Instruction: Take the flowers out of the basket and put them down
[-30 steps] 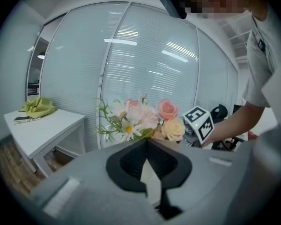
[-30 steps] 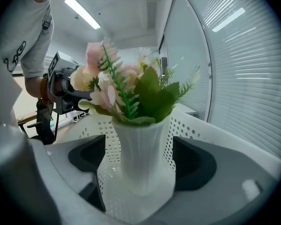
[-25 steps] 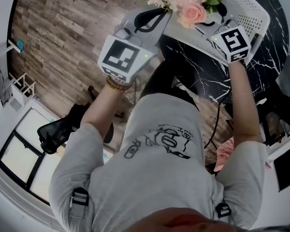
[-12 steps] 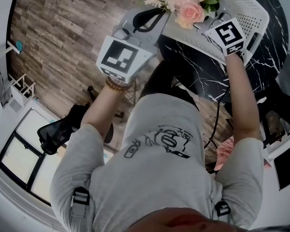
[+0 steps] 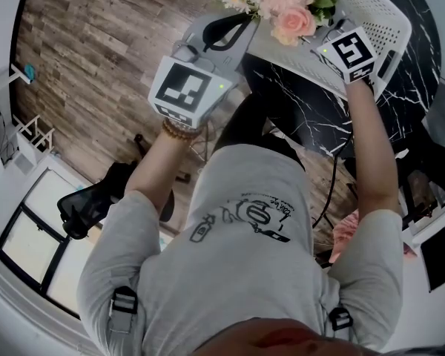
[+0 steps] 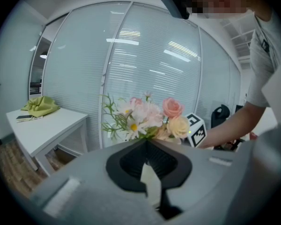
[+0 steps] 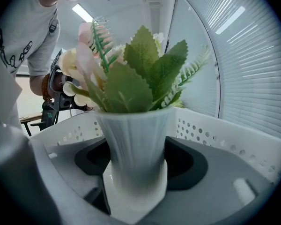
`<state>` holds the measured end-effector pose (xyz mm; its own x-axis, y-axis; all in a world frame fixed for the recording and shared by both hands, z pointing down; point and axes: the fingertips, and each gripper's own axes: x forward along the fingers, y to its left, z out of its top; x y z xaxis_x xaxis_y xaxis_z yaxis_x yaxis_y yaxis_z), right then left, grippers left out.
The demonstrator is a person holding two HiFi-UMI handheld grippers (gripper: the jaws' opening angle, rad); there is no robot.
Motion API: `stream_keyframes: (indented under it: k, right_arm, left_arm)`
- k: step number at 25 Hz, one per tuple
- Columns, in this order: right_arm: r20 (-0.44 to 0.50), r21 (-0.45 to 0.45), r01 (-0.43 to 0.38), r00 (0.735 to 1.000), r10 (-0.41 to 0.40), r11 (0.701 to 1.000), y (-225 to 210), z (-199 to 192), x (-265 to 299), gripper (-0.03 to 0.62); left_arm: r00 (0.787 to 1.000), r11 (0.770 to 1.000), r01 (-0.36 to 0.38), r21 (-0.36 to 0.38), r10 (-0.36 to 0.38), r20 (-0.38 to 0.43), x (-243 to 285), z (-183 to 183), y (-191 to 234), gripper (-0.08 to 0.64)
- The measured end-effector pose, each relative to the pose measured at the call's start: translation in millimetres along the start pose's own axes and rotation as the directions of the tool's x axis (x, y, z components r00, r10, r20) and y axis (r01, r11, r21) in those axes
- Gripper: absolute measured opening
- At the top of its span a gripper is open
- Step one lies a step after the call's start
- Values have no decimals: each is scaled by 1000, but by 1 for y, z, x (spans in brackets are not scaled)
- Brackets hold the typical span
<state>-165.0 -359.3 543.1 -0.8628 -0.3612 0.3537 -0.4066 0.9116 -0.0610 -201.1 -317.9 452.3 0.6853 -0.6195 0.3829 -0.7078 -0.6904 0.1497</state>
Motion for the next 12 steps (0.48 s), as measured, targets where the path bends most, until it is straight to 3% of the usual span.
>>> stream_keyframes:
  k: [12]
  right_arm:
    - [99,13,29,995,-31,999,1,46,-24,342]
  left_arm:
    - [1000,1000,-6,29,6,24,-11,24,-6,2]
